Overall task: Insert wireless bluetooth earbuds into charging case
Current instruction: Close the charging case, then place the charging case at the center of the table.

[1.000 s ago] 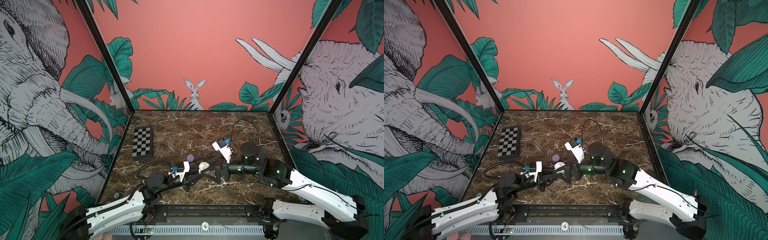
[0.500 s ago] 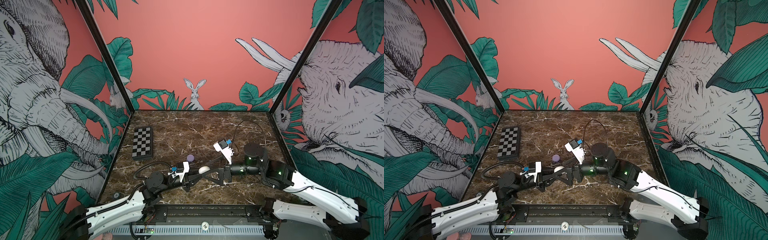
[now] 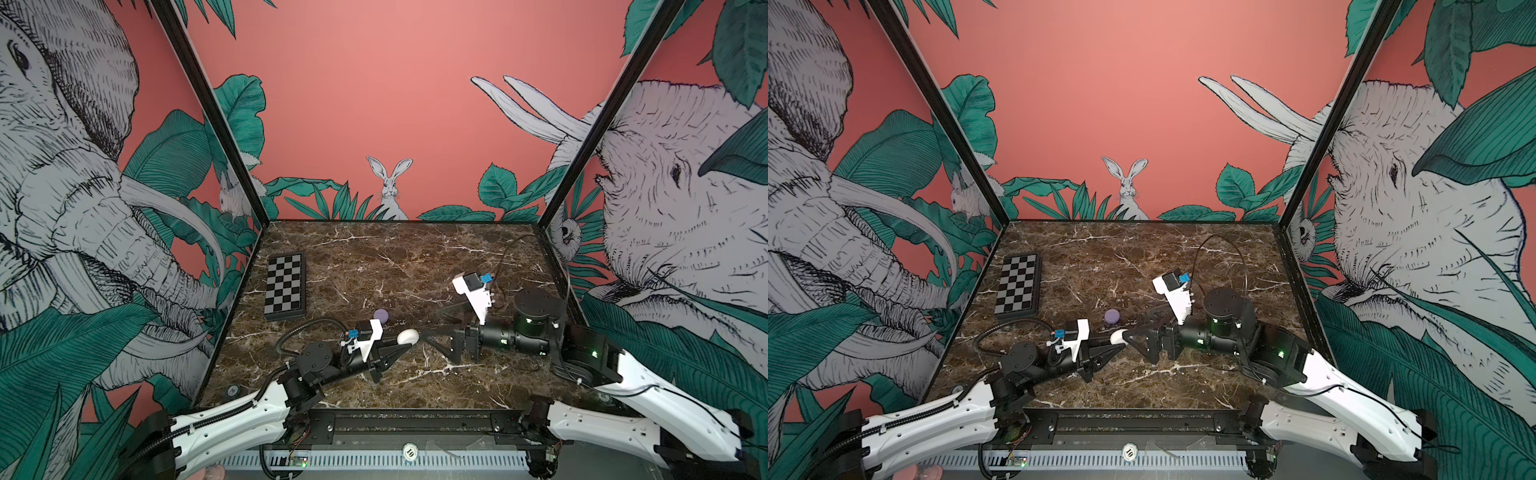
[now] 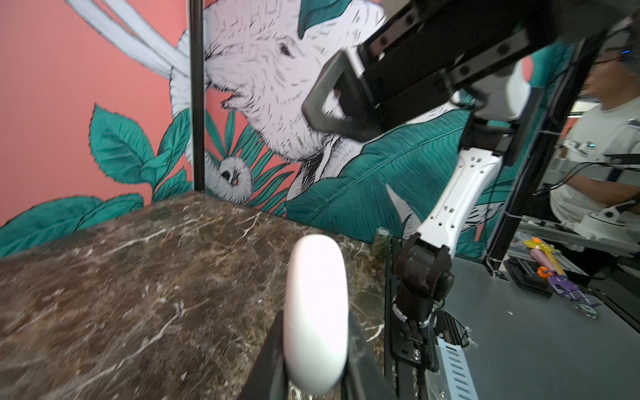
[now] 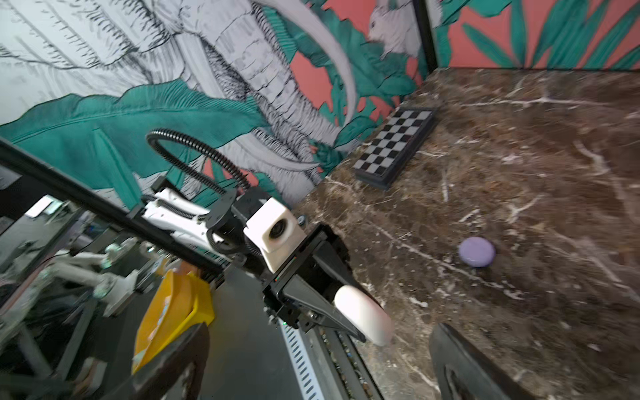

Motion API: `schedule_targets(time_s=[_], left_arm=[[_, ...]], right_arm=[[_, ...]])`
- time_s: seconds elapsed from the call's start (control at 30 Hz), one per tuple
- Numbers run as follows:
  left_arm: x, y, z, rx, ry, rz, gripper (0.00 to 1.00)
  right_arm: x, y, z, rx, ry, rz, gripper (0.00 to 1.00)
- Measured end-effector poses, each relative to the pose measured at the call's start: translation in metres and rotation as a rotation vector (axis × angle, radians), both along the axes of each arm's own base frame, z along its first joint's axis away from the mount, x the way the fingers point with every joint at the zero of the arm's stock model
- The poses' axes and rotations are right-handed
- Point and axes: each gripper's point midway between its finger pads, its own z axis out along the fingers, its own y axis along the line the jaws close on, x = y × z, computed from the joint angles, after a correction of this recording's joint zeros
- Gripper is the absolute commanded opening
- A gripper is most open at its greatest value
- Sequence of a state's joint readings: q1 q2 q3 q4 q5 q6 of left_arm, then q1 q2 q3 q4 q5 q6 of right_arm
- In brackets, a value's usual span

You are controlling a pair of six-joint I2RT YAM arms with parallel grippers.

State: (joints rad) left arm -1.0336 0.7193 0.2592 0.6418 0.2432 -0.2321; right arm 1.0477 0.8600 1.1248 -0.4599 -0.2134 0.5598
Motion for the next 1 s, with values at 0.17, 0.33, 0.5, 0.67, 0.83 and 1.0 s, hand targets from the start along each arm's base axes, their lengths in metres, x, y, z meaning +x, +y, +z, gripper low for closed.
schedule_targets(time_s=[0.17, 0.33, 0.5, 0.67, 0.83, 1.0], left_arm=[[0.022, -0.003, -0.001, 0.035, 0.106, 0.100, 0.00], [0.048, -0.014, -0.042, 0.144, 0.247, 0.202, 0.00], [0.067, -0.031, -0.086, 0.271, 0.369, 0.267, 0.00], [0.086, -0.054, -0.108, 0.343, 0.446, 0.305, 0.00], [0.101, -0.068, -0.133, 0.416, 0.523, 0.347, 0.00], [0.110, -0.070, -0.165, 0.504, 0.610, 0.388, 0.00]], right_arm=[[0.018, -0.018, -0.015, -0.091, -0.032, -0.126, 0.98], [0.029, -0.030, -0.038, -0.186, -0.042, -0.199, 0.98], [0.034, -0.037, -0.054, -0.248, -0.048, -0.233, 0.98], [0.037, -0.043, -0.058, -0.277, -0.066, -0.254, 0.98], [0.038, -0.049, -0.059, -0.292, -0.085, -0.268, 0.98], [0.039, -0.052, -0.061, -0.304, -0.090, -0.275, 0.98]])
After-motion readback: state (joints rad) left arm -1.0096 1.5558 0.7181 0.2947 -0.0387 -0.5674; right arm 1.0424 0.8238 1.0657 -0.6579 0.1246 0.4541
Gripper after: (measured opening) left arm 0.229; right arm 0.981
